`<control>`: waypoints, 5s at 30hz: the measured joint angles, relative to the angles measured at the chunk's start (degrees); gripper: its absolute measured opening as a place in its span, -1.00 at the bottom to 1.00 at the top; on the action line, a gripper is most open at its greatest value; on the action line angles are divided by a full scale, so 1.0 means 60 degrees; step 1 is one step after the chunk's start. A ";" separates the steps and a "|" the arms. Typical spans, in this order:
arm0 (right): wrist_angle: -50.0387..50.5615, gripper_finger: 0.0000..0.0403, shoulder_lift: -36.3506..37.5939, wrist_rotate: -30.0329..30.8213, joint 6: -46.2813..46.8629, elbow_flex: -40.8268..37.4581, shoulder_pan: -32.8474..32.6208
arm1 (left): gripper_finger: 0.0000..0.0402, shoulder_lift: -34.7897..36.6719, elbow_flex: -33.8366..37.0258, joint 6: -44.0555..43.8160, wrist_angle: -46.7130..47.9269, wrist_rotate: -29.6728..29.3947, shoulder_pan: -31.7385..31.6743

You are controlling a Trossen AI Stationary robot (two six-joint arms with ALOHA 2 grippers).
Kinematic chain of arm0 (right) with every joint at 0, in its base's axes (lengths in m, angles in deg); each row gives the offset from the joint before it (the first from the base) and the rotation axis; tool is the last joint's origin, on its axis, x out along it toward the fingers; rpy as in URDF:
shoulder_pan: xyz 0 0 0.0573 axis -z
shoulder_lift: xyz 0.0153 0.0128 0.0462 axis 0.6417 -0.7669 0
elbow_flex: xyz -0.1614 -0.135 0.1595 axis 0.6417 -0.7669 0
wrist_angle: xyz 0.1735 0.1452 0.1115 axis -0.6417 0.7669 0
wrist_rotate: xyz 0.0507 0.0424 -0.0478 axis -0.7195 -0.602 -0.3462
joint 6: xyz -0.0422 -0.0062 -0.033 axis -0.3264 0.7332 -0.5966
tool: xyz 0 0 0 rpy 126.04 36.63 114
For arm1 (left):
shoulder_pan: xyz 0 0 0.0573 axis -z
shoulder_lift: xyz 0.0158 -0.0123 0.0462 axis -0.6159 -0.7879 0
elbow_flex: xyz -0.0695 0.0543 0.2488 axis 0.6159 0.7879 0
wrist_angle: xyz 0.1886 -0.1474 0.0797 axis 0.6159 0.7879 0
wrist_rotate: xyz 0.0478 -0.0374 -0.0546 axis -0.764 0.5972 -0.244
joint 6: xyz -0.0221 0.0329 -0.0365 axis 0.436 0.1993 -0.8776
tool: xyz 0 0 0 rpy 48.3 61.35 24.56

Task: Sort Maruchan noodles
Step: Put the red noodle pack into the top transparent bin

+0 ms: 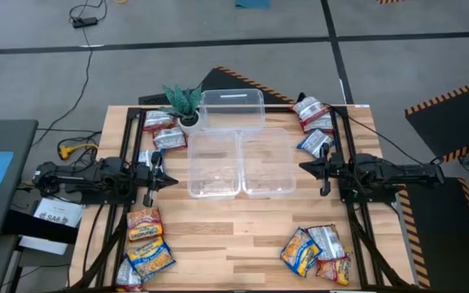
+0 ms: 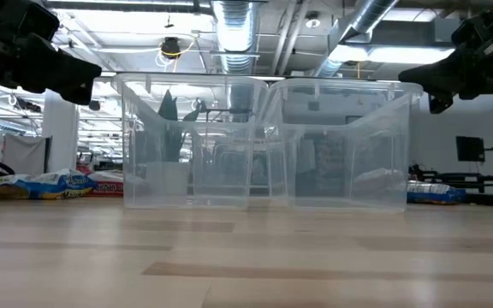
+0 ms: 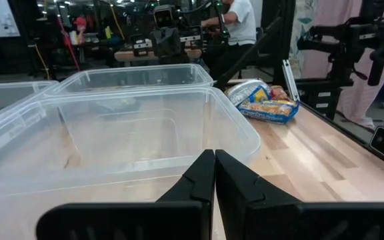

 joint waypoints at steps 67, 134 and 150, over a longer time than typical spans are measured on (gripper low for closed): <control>0.3129 0.01 -0.5598 0.6516 0.4704 0.4402 0.3495 | -1.00 -0.0001 0.0000 -0.0018 0.0000 0.0004 0.0000; 0.0509 -0.97 -1.2061 0.5417 0.5532 0.5623 0.7118 | -1.00 -0.0001 0.0000 -0.0018 0.0000 0.0003 0.0000; -0.1215 -0.97 -0.9303 0.4267 0.3742 0.5623 0.4961 | -1.00 0.0002 0.0004 -0.0018 0.0000 0.0003 0.0004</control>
